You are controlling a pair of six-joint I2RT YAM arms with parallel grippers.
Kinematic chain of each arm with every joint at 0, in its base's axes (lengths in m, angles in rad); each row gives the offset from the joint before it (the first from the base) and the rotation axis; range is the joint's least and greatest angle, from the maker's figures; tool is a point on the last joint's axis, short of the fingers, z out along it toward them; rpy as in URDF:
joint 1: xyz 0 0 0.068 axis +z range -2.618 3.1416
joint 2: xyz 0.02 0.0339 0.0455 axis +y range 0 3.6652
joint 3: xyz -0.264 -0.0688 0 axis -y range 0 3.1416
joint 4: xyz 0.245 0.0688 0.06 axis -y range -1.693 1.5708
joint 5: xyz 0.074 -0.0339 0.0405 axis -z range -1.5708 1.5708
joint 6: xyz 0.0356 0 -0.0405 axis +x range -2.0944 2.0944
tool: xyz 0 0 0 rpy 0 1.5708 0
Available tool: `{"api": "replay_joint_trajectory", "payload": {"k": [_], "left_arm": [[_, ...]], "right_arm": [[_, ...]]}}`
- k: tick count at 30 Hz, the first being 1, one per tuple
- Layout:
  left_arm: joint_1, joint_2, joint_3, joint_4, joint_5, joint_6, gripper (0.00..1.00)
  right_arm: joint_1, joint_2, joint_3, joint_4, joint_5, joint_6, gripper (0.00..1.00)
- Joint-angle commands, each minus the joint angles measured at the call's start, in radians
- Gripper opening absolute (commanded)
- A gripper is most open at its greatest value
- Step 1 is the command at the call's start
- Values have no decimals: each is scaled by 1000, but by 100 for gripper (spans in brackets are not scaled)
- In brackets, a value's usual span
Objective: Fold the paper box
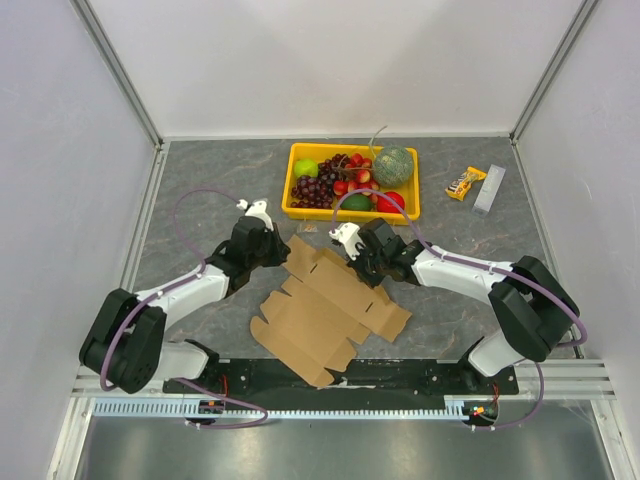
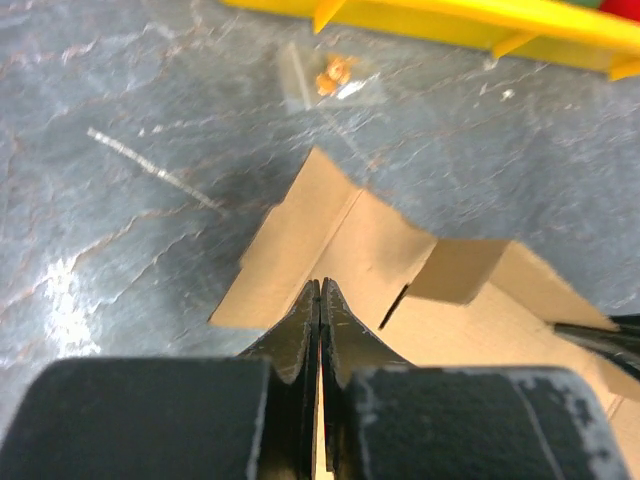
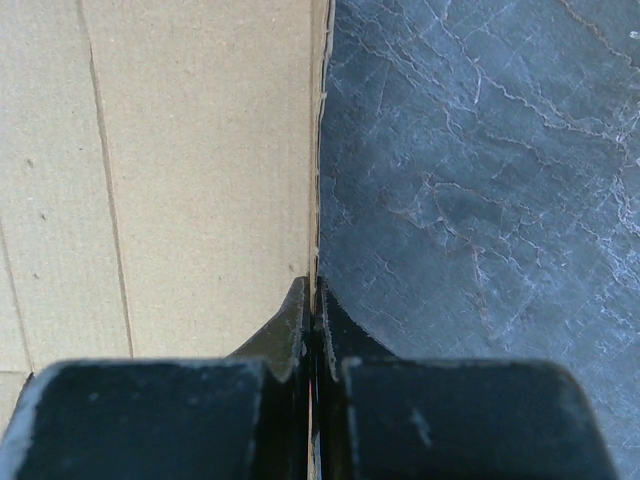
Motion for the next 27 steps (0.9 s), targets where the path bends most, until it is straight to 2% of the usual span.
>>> {"api": "replay_joint_trajectory", "payload": {"k": [1, 7, 14, 21, 27], "left_arm": [[4, -35, -40, -71, -47, 40, 2], [4, -64, -80, -114, -100, 34, 2], [24, -46, -22, -163, -136, 27, 2], [41, 40, 53, -161, -99, 53, 2], [42, 74, 41, -129, -10, 56, 2]], "right_arm": [[6, -32, 1, 12, 34, 4, 0], [6, -75, -11, 30, 40, 4, 0], [6, -182, -62, 72, -11, -31, 0], [6, -221, -74, 75, -48, -50, 0], [6, -225, -74, 79, -38, -44, 0]]}}
